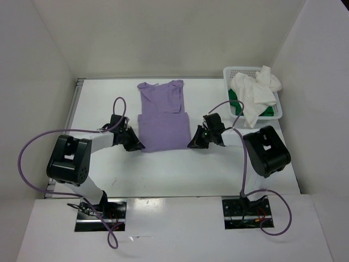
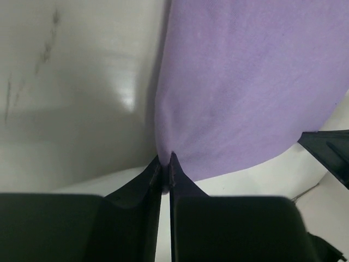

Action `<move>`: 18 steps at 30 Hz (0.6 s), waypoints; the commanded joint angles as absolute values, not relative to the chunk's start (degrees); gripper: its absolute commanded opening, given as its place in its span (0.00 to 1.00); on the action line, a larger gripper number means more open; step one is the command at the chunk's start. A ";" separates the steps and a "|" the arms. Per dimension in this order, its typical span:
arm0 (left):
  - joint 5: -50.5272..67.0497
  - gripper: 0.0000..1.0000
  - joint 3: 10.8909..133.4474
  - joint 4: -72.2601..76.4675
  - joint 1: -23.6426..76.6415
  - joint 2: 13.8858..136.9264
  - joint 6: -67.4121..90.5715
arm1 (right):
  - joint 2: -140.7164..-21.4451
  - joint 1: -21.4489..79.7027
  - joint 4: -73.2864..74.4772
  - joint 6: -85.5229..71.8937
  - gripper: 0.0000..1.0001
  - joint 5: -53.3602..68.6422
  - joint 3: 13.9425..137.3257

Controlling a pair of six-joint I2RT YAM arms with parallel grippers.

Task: Fold and stack the t-shirts
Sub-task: Pick up the 2/3-rectangle-folded T-shirt from the center of the board, then fold the 2/3-rectangle-folded T-shirt at the center of the board.

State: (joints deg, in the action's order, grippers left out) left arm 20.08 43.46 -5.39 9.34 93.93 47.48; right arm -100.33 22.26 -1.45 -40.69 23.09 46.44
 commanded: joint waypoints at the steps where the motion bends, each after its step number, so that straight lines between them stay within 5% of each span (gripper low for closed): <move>1: 20.48 0.12 40.27 -14.83 11.15 90.10 43.33 | -95.37 25.21 0.62 -41.84 0.02 20.48 40.62; 12: 28.21 0.07 36.29 -29.95 18.54 70.25 45.71 | -62.61 33.74 17.92 -50.71 0.00 19.78 31.29; 18: 27.67 0.07 49.18 -37.79 16.72 69.94 42.72 | -65.37 33.49 26.09 -44.67 0.00 15.48 43.91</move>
State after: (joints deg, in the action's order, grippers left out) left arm 25.63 42.00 -34.28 18.33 68.82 44.84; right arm -62.39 34.35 20.40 -48.18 19.14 35.14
